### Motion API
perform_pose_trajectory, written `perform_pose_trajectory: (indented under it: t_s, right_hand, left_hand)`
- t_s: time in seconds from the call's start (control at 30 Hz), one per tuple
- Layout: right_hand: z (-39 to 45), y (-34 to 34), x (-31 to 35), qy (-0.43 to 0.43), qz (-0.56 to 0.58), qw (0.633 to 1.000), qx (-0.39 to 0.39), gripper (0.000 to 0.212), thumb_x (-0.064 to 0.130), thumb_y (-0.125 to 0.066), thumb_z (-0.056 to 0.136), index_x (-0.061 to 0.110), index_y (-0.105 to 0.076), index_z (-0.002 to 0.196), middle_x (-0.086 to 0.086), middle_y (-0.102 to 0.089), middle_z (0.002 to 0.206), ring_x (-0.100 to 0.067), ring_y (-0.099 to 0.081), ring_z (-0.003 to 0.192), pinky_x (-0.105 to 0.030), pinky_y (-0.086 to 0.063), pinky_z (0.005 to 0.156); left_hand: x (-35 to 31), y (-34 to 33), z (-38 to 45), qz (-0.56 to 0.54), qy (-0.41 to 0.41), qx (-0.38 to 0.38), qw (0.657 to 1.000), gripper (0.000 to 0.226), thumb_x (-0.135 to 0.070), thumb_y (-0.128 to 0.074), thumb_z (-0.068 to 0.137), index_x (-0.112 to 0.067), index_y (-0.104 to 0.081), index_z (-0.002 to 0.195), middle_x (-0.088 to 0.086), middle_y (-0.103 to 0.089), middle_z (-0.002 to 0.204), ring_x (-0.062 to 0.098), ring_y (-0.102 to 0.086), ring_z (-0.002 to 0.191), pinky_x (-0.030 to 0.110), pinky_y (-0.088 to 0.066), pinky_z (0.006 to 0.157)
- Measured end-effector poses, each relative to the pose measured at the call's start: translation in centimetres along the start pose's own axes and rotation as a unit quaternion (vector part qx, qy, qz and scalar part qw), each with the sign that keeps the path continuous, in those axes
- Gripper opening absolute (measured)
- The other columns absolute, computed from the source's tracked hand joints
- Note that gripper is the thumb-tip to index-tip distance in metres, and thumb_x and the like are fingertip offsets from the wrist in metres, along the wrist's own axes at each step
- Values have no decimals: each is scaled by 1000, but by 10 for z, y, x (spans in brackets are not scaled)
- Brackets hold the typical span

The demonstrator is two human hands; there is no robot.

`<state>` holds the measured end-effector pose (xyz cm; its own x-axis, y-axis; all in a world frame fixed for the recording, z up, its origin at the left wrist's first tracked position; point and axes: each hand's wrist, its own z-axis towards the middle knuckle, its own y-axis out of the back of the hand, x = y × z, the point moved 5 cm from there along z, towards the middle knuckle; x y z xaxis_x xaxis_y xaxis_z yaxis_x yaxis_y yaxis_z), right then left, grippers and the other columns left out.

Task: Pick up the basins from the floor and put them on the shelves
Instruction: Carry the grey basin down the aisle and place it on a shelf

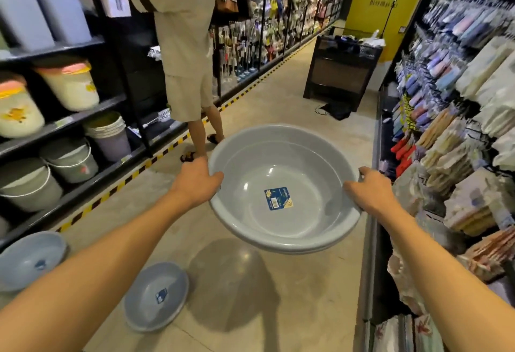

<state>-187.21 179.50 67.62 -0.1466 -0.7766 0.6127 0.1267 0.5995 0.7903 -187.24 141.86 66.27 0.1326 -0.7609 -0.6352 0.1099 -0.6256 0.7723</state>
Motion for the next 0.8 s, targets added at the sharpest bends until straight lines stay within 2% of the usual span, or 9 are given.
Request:
perform_pose_trajectory:
  t_s: [0.1,0.13,0.27,0.37,0.5,0.57,0.67,0.8]
  right_hand:
    - [20,-31,37,39,-4,999,31,6,19,-62,80,20,-57,79,-3,-62,74,-23,-62,67,-26,-45,49]
    - [26,-45,50,48,-3,998,45,3,18,-62,80,17,-60,83,-5,-63,77,-26,-63,69,-29,-48,52]
    - [52,-107,105,92,-9,991,98,21,18,-59,82,9,-65,100,-13,-67,90,-35,-65,81,-44,-59,71]
    - [67,-152,154,140,-21,981,135,25,20,-58,83,9,-65,105,-13,-67,92,-33,-66,80,-45,-60,73]
    - [88,-202,213,199,-42,965,163,30,26,-57,81,14,-65,107,-10,-69,94,-29,-65,79,-41,-59,71]
    - [99,-220,239,220,-53,958,175,31,27,-57,80,15,-64,107,-11,-69,95,-30,-65,79,-43,-60,72]
    - [114,-254,269,243,-52,947,203,28,28,-57,80,15,-64,104,-11,-69,95,-31,-64,79,-45,-59,71]
    - [130,-300,309,280,-45,927,245,38,27,-58,83,19,-63,120,-8,-66,98,-30,-62,82,-41,-57,73]
  left_hand:
    - [33,21,-9,5,51,-34,998,7,-27,-64,85,-25,-57,86,-6,-60,71,9,-57,61,24,-38,46]
    - [45,30,-12,11,68,-49,996,9,-27,-64,85,-26,-56,81,-8,-58,69,7,-55,59,23,-36,44]
    - [97,66,-20,26,138,-109,984,21,-26,-64,85,-24,-47,73,-3,-55,70,14,-51,61,28,-37,50]
    - [138,86,-24,20,169,-148,974,28,-23,-65,85,-27,-42,70,-7,-51,69,9,-46,61,27,-31,48]
    - [194,102,-25,11,211,-174,962,17,-28,-62,86,-18,-49,83,0,-57,78,25,-55,74,35,-39,59]
    - [213,109,-21,10,231,-183,955,20,-29,-62,88,-14,-51,94,6,-61,87,27,-57,78,36,-42,63]
    - [236,122,-15,-10,259,-205,944,23,-30,-63,86,-12,-54,98,7,-65,89,28,-61,79,39,-49,66]
    - [265,132,-13,-13,298,-225,928,27,-29,-61,86,-9,-60,103,10,-67,93,32,-64,86,45,-56,76]
